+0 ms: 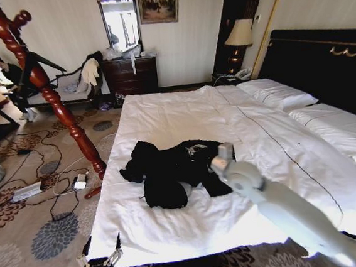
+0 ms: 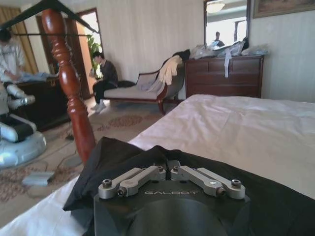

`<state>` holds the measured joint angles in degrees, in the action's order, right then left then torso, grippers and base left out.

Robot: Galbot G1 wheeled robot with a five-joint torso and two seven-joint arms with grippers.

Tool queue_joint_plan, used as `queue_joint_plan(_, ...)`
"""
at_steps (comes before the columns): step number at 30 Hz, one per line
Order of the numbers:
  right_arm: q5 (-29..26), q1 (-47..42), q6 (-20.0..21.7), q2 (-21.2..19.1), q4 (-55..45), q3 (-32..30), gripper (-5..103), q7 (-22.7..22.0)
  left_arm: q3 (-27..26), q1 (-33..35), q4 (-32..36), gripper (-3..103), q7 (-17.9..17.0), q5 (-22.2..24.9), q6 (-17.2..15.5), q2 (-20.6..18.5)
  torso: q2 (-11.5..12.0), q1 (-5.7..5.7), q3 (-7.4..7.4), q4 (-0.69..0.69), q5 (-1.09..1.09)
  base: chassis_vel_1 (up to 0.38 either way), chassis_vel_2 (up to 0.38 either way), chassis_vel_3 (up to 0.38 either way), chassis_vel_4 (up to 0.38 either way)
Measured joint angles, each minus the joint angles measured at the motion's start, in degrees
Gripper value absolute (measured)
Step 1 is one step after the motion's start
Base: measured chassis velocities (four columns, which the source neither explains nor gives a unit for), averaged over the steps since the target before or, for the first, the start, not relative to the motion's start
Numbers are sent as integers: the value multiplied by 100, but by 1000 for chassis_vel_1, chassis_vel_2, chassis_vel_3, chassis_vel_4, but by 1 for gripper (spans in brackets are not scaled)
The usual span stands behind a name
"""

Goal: Pick up the clothes from the bed and hang them on the clothes hanger.

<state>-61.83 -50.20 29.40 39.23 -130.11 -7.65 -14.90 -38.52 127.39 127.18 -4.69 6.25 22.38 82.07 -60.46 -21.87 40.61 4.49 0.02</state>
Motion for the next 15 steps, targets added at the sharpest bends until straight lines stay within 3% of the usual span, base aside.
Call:
queue_joint_plan(2, -370, -335, 72, -462, -427, -517, 0, 18, 17, -30, -1, 100, 5, -3, -3, -11, 0, 0, 0, -1, 0, 0, 0, 0, 0)
queue_joint_plan(4, -522, -417, 84, -582, -554, -698, 0, 18, 20, -41, -4, 100, 5, -5, -4, -17, 0, 0, 0, -1, 0, 0, 0, 0, 0)
queue_joint_plan(7, -1413, -753, 118, -1110, -1267, -1819, 0, -29, 33, -68, -3, 100, 14, -7, -6, -37, 0, 0, 0, -3, -3, 0, 0, 0, 0)
queue_joint_plan(9, -1519, -792, 118, -1171, -1324, -1972, 0, -43, 33, -68, 0, 100, 16, -8, -5, -39, -1, 0, 0, -4, -3, 0, 0, 0, 0)
queue_joint_plan(11, -1964, -875, 86, -1362, -1405, -2533, 0, -180, 29, -38, 14, 100, 26, -6, 16, -42, 0, 0, 0, -2, -2, 0, 0, 0, 0)
queue_joint_plan(15, -2227, -691, -40, -1404, -1399, -2777, 0, -375, 20, 7, 14, 100, 39, -3, 64, -41, 0, 0, 1, -4, -1, 0, 0, 0, 0)
